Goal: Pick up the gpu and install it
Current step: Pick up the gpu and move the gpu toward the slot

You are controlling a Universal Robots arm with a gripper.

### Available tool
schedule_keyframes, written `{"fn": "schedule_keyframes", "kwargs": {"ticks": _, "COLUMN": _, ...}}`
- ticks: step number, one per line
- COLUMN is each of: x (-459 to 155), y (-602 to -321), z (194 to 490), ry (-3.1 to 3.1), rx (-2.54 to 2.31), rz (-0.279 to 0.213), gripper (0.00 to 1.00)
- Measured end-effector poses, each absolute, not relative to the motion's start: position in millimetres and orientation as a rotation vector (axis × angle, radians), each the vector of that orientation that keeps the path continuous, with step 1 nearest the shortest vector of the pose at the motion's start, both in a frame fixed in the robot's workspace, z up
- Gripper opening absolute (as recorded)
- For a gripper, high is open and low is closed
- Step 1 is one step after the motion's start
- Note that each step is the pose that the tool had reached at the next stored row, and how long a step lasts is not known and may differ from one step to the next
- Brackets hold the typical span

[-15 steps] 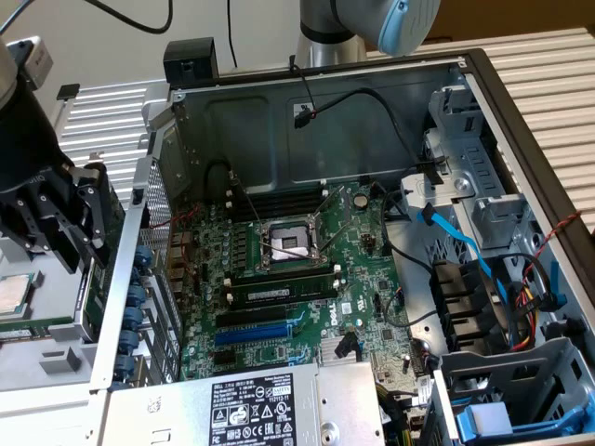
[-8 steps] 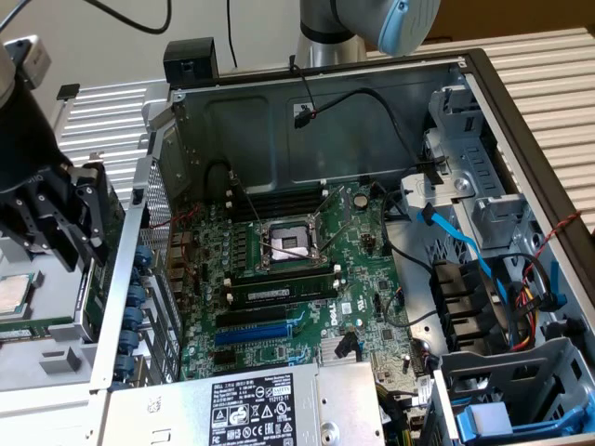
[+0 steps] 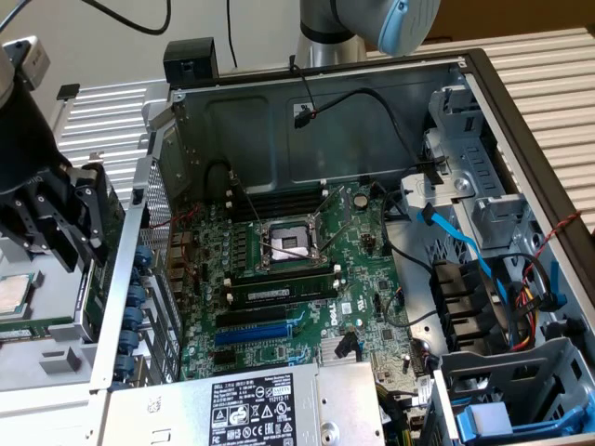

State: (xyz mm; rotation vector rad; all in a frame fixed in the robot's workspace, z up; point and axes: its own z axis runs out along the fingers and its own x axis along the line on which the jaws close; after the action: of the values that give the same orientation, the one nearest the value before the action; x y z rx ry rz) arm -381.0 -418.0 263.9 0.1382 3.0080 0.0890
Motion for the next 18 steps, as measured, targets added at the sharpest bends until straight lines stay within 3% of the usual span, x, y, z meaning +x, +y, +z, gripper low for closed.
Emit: {"fn": "schedule_keyframes", "kwargs": {"ticks": 18, "x": -384.1, "y": -415.3, "z": 258.2, "ry": 3.007, "rx": 0.156, "rz": 0.103, "gripper": 0.46}}
